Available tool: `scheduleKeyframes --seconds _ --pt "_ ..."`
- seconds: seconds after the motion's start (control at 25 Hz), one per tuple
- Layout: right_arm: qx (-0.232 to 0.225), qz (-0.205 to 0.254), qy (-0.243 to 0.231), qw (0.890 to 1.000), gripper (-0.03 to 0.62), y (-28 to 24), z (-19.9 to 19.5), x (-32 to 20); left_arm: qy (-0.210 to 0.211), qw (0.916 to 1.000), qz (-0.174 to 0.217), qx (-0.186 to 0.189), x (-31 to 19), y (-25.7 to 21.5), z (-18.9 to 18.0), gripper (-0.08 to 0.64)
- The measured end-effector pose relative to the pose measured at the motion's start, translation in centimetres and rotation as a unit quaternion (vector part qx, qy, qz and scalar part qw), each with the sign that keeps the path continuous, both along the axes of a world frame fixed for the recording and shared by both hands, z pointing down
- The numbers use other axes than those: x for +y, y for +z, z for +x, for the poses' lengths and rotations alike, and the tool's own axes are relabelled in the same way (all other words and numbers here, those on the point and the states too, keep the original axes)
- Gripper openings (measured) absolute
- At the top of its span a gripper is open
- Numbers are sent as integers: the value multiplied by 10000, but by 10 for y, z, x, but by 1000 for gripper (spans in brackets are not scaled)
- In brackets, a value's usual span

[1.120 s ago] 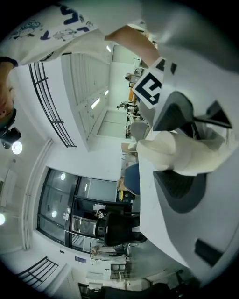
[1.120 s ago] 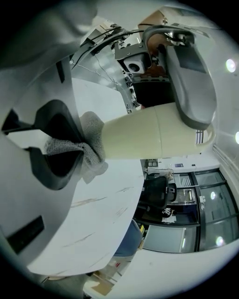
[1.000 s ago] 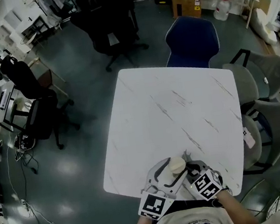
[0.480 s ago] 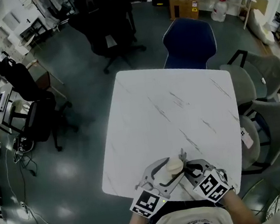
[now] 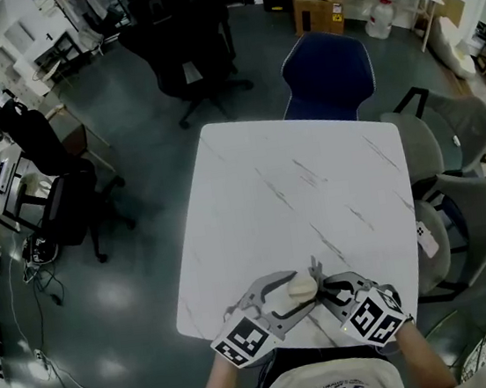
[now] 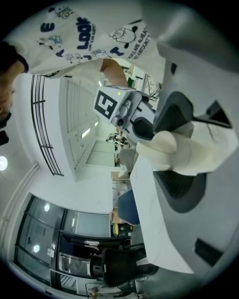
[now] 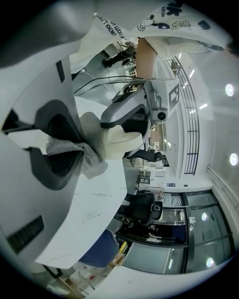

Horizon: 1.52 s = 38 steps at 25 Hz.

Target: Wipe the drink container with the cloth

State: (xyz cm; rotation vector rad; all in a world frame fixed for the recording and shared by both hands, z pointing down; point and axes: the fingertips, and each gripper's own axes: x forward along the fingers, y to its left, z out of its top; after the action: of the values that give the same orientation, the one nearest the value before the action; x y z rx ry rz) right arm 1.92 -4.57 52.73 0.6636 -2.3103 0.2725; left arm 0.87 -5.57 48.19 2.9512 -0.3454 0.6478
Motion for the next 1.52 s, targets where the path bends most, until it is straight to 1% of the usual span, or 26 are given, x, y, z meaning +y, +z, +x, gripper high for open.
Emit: scheduleKeyframes --seconds 0.2,0.44,0.56,0.68,1.04,1.2,1.28,1.4,1.52 --pt "104 56 -138 9998 43 -2 -2 1 385 9992 -34 -122 1 1 -1 272" --pt "138 -28 -159 9998 43 12 -2 1 771 9968 -87 -217 3 2 0 272" --pt "192 -92 -153 9997 43 22 -3 1 865 9959 -90 -237 3 2 -1 272" --pt "211 -164 -128 9996 43 30 -3 0 875 9959 -81 -233 3 2 -1 272" --pt "287 -336 -31 9990 43 56 -2 0 779 9967 -63 -205 4 0 0 272" --pt "361 -374 -12 9986 43 67 -3 0 636 9977 -13 -218 3 0 1 272" --pt "361 -393 -1 9986 43 70 -3 0 464 9987 26 -227 2 2 1 272" --pt "374 -412 7 9985 43 73 -3 0 55 9997 7 -234 2 9 -3 272" --pt "421 -413 -18 9983 43 77 -3 0 -271 9995 8 -141 2 6 -5 273"
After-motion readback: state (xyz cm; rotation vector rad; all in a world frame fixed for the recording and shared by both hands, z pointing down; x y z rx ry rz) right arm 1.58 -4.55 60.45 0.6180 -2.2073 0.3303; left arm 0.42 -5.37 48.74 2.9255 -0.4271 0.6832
